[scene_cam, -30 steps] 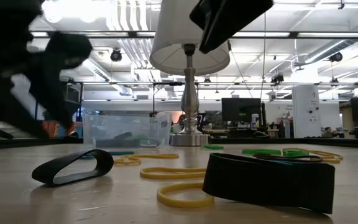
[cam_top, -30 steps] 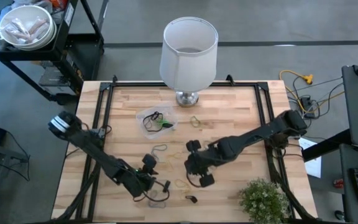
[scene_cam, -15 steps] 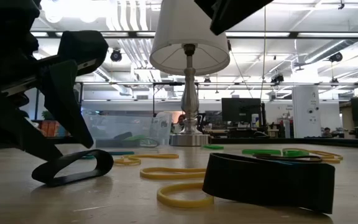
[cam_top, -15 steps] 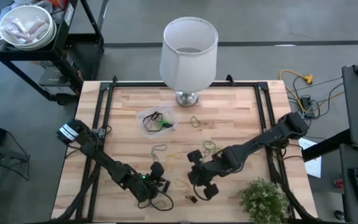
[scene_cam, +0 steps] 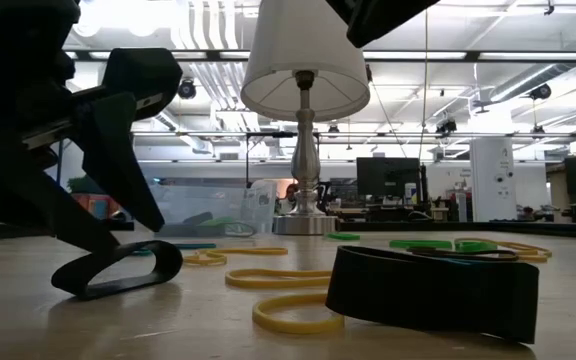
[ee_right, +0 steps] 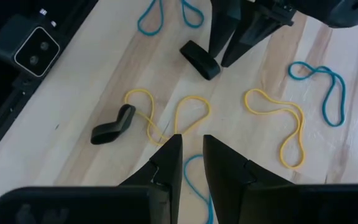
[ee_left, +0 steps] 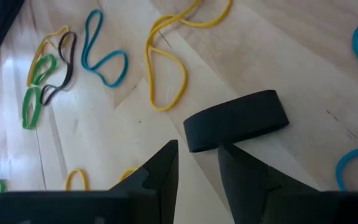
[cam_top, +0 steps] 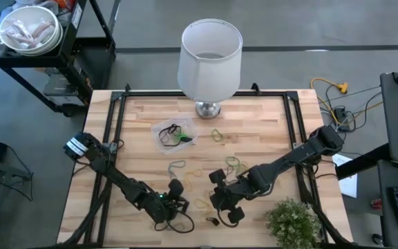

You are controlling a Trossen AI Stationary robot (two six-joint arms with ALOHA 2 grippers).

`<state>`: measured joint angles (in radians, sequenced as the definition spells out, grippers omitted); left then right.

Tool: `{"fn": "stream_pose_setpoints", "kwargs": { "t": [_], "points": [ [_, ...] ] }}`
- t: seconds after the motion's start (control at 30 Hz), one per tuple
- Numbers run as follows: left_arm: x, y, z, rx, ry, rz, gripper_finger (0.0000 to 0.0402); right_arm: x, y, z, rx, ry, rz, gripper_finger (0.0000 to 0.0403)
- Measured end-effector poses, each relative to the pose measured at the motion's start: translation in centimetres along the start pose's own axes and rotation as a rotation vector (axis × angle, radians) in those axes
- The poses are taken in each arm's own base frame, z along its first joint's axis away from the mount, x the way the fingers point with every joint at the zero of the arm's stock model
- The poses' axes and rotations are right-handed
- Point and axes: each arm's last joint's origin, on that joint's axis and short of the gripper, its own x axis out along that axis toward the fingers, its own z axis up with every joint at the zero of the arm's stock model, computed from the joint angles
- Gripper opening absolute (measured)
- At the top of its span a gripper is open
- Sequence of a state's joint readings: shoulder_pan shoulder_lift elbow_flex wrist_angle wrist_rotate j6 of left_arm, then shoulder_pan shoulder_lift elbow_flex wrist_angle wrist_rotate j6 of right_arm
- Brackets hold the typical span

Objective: Pick and place rubber bands into bin
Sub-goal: Put the black rubber band into the transparent bin

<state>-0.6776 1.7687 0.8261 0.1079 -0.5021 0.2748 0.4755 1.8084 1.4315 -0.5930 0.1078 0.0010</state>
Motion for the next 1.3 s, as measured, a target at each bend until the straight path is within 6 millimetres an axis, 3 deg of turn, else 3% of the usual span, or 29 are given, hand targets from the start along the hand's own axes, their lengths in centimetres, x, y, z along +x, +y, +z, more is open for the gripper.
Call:
{"fn": "stream_pose_setpoints", "kwargs": {
  "t": [1.3],
  "points": [
    [1.4,2.2,-0.7,-0.079,-0.094,-0.119,0.0097,0.0,0.0,0.1,-0.004,-0.006,0.001,0.0058]
  ]
}}
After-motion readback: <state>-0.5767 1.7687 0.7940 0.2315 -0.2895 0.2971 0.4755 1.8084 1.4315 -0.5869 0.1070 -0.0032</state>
